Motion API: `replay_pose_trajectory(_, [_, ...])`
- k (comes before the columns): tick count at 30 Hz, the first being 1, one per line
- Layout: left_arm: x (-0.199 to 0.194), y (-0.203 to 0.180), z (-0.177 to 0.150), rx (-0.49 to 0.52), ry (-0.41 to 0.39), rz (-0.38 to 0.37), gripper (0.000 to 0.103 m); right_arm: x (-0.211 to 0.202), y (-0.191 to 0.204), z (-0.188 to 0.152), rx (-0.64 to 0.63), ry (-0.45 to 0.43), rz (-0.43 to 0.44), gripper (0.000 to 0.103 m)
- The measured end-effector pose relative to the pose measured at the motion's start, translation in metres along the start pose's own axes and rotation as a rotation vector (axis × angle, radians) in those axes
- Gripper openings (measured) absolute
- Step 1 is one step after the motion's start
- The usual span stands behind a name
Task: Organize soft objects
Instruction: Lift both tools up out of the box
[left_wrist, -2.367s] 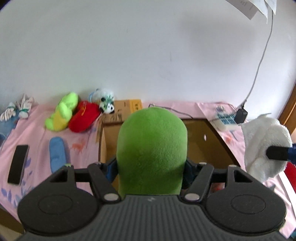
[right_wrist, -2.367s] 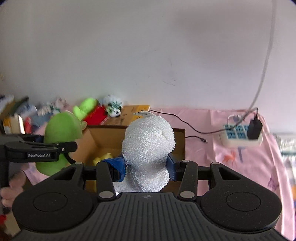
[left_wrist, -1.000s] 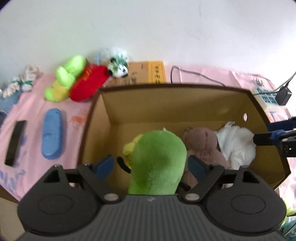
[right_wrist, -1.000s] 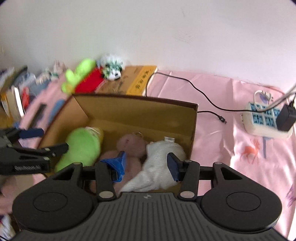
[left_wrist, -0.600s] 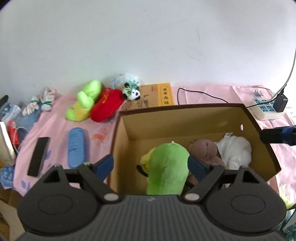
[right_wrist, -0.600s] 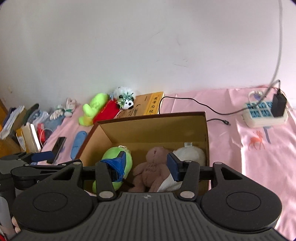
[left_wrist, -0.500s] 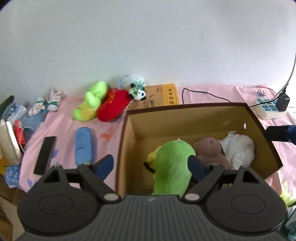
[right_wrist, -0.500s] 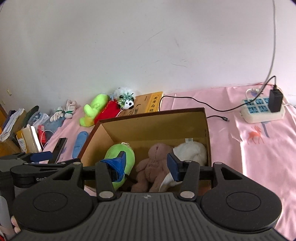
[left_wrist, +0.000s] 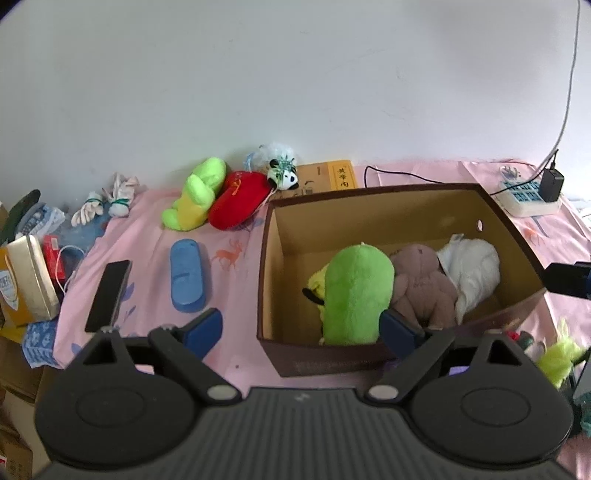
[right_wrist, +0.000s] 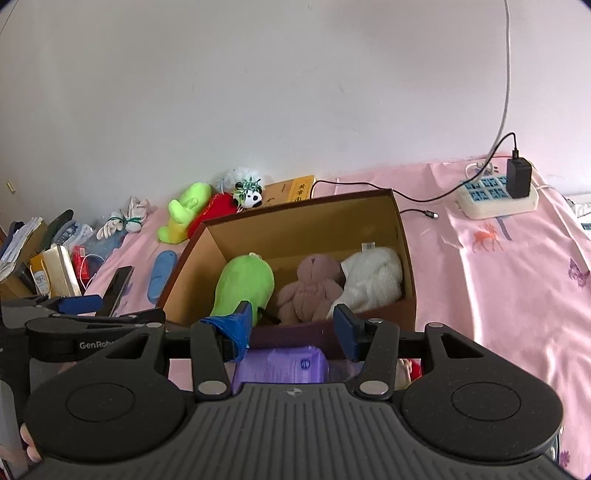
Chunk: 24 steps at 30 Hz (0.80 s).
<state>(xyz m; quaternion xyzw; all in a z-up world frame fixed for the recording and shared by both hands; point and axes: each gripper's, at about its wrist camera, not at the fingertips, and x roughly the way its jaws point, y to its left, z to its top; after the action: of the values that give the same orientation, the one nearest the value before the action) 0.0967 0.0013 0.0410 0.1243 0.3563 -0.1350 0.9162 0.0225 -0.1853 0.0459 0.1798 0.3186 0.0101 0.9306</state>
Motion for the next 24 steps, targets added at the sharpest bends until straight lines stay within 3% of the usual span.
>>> replay_pose_trajectory(12, [-0.015,-0.008,-0.017,0.02,0.019,-0.004,0.092,-0.007,-0.003,-0.024,0.013,0.069,0.024,0.033])
replay_pose_trajectory(24, [-0.022,-0.023,-0.028,0.017,0.05,0.058,0.092,-0.017,-0.018,-0.041,-0.008,0.085,0.077,0.033])
